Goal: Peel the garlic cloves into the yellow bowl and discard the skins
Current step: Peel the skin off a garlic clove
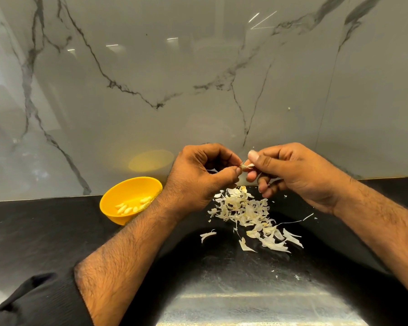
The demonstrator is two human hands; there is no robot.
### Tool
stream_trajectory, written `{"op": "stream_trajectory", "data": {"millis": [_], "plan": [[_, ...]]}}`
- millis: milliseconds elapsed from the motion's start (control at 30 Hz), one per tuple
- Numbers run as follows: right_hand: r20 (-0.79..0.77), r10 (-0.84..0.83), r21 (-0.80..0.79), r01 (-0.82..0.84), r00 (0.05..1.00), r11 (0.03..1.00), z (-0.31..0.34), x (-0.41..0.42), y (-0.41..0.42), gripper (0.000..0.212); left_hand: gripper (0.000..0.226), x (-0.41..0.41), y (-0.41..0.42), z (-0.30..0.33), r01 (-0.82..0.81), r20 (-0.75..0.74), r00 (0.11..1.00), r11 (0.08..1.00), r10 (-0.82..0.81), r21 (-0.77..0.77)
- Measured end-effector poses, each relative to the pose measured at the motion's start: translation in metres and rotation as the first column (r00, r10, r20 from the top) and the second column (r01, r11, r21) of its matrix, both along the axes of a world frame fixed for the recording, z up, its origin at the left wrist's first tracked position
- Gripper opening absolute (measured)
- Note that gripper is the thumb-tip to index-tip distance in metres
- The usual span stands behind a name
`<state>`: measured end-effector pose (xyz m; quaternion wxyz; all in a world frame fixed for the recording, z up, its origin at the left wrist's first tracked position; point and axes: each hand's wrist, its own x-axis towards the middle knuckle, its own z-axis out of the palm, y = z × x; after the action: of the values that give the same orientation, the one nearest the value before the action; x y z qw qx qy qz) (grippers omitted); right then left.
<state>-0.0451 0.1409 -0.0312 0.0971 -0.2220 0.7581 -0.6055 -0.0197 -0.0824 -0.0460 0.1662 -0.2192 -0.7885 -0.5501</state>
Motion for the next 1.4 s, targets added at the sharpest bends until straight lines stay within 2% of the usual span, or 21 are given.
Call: {"op": "stream_trajectory", "data": {"millis": [133,300,500,600,800,900,1000,1233,1400], "plan": [[-0.122,-0.021,0.072,0.03,0.992,0.997,-0.0023,0.0002,-0.0016,0.015,0.007,0.0012,0.001,-0.0002,-0.033,-0.043,0.999,0.994,0.028,-0.105],[-0.192,-0.001,0.168,0.034,0.981,0.985,-0.0016,0.0011,-0.0016,0.012,0.005,0.0012,0.0025,-0.0003,-0.082,-0.124,0.991,0.979,0.059,-0.188],[-0.269,-0.047,0.194,0.102,0.962,0.976,-0.0017,0.001,-0.0018,0.01,0.007,0.0006,0.0049,-0.0021,-0.077,-0.161,0.986,0.971,0.041,-0.227],[-0.214,-0.062,0.124,0.09,0.975,0.988,-0.0016,0.0004,-0.0017,0.01,0.007,-0.0001,0.0036,-0.0016,-0.019,-0.105,0.995,0.988,0.003,-0.155],[-0.057,-0.049,-0.02,0.048,0.997,0.999,-0.0004,0.0015,-0.0009,0.008,0.009,0.0015,0.0016,-0.0002,0.131,0.107,0.983,0.98,-0.148,0.15],[0.005,-0.028,-0.069,0.029,1.0,0.997,0.0008,0.0024,-0.0005,0.009,0.01,0.0018,0.0005,0.0002,0.15,0.161,0.969,0.966,-0.186,0.209],[0.036,-0.017,-0.072,0.019,0.999,0.997,0.0015,0.0017,0.0006,0.013,0.009,0.0008,-0.0006,-0.0012,0.134,0.172,0.971,0.972,-0.168,0.192],[0.057,-0.046,-0.035,0.048,0.997,0.998,0.0,0.0012,0.0006,0.013,0.009,-0.0008,-0.0015,-0.0026,0.088,0.108,0.99,0.996,-0.089,0.015],[0.038,-0.016,-0.014,0.016,0.999,1.0,0.0007,0.0019,0.0006,0.014,0.01,-0.002,-0.0009,-0.0045,0.072,0.088,0.993,0.997,-0.073,0.012]]}}
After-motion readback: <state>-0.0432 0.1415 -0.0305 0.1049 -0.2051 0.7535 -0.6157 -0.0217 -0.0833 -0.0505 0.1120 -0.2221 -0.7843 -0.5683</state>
